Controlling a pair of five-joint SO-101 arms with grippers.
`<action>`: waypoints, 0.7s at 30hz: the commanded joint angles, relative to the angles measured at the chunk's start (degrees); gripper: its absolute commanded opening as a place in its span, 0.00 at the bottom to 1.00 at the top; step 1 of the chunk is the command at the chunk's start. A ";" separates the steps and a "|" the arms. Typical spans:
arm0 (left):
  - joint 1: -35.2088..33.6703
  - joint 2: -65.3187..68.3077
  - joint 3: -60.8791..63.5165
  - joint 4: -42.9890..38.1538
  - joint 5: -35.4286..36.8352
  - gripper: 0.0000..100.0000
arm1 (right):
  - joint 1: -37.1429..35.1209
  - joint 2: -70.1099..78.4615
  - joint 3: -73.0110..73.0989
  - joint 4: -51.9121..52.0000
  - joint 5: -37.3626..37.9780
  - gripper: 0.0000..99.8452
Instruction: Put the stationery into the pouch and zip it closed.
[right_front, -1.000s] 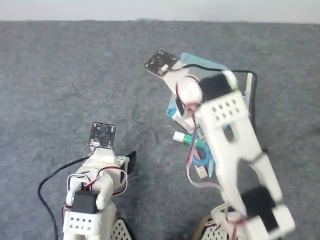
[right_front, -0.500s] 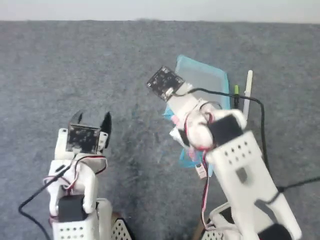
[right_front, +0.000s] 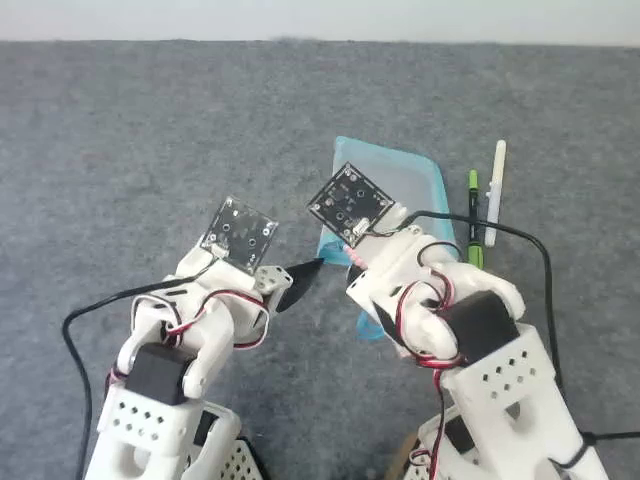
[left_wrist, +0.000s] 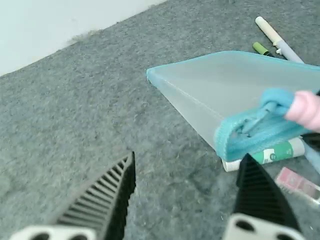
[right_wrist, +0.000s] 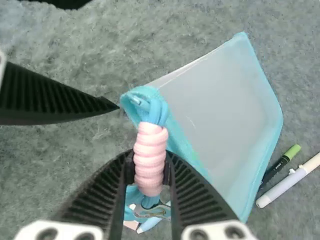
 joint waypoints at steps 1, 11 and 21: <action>0.35 -2.11 1.01 -3.69 0.97 0.31 | 0.75 -2.33 -0.70 -0.22 0.79 0.01; 0.53 -2.11 2.77 -6.86 1.23 0.31 | -4.62 -2.07 -5.71 5.67 0.79 0.01; 0.35 -2.11 6.29 -10.11 0.97 0.31 | -5.23 -1.98 -7.12 6.20 0.79 0.01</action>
